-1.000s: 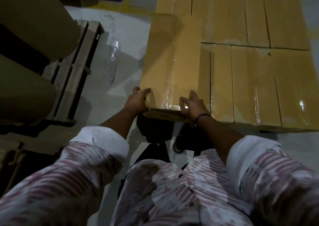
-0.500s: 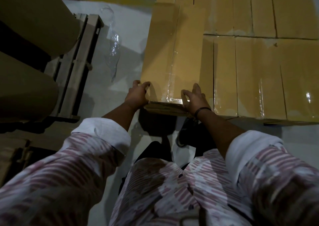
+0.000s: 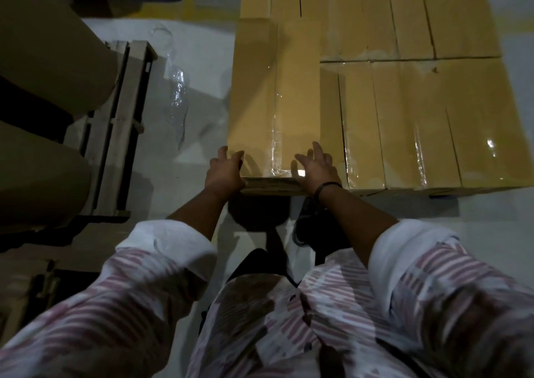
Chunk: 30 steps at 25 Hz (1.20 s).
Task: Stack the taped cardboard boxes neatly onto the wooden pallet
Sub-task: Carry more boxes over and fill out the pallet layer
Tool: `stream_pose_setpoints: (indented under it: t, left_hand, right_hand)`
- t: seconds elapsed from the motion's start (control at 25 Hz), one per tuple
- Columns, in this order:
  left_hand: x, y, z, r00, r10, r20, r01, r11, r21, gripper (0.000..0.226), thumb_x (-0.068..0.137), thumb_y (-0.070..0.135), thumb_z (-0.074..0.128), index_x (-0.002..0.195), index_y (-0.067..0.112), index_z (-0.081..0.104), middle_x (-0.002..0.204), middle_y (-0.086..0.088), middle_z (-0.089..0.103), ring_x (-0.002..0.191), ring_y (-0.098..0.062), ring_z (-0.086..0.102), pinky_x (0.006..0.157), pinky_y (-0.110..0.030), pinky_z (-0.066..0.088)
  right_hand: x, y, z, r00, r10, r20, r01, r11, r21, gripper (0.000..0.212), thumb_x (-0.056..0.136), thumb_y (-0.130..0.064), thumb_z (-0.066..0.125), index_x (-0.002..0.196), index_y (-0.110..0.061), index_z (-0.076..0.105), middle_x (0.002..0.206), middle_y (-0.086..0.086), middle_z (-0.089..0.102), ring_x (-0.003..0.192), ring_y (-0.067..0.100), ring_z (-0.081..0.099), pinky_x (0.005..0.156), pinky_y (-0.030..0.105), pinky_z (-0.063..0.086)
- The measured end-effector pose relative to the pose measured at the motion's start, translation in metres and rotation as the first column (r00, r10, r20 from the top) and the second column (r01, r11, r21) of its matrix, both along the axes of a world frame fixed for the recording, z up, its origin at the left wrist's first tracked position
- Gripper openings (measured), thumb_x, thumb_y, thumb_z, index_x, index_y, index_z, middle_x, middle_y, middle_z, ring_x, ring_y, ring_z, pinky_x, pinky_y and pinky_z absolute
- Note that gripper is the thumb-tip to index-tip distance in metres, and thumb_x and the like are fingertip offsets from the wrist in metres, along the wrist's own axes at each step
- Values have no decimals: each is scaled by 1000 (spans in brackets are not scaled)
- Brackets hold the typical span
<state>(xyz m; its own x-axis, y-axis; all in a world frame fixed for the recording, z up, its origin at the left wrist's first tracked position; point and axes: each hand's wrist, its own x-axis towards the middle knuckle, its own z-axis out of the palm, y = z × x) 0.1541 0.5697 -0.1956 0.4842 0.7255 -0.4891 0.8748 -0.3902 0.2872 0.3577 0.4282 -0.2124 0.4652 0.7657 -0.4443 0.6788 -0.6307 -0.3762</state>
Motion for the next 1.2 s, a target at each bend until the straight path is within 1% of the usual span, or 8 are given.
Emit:
stream_pose_setpoints:
  t: [0.12,0.24,0.4,0.56,0.68,0.88,1.04,1.2]
  left_hand:
    - [0,-21,30,1000,-24,15,24,1000,8,84,81,30,85,153,29,42,165,-12,17,141,-43,34,109,-55,44]
    - [-6,-37,61,999,-21,37,21,1000,1,81,83,31,81,153,30,41,166,-10,16,141,-42,35,109,-54,44]
    - [-15,-54,88,998,21,67,-20,1000,-7,75,85,36,79,151,30,44,165,-8,20,140,-38,39,110,-53,44]
    - [-29,-77,105,992,81,94,-81,997,-12,68,84,39,78,146,29,51,160,-6,31,136,-35,47,110,-50,44]
    - [-23,-92,114,996,40,77,-39,999,-12,63,84,40,74,143,29,54,156,-7,38,131,-35,51,107,-51,46]
    - [48,-97,122,999,-7,36,7,1000,17,60,87,41,75,143,31,55,157,-1,39,131,-30,51,107,-49,47]
    - [129,-94,124,999,-41,16,41,999,31,58,89,42,73,142,31,55,158,-1,40,132,-30,51,106,-49,46]
    - [197,-88,121,999,-51,-8,51,998,40,56,92,43,71,143,30,54,158,-2,40,133,-28,51,105,-48,47]
  right_hand:
    - [-9,-4,36,995,64,78,-63,998,-15,44,97,-33,56,141,-35,48,166,7,5,143,39,19,111,54,33]
    - [-16,-13,72,994,70,83,-70,998,6,48,96,-24,55,143,-32,48,166,8,9,144,38,20,113,52,32]
    - [-23,-29,100,989,113,91,-111,994,-23,50,96,-28,57,145,-32,47,165,8,11,144,38,21,113,50,33]
    - [-24,-47,120,986,142,82,-140,990,-34,55,93,-33,61,146,-30,46,164,9,14,143,37,23,114,49,32]
    - [-13,-57,131,993,106,49,-106,994,-2,56,93,-35,62,146,-31,46,164,7,17,143,35,25,115,46,32]
    - [44,-56,135,997,5,-75,-2,999,47,57,91,-32,65,146,-26,48,161,8,25,142,33,31,115,43,34]
    - [109,-54,127,966,-97,-239,116,991,67,60,89,-26,68,145,-16,49,155,14,37,141,29,37,115,32,32]
    - [175,-42,116,935,-140,-327,164,985,49,59,94,-23,61,149,-12,43,154,13,38,140,27,40,114,30,31]
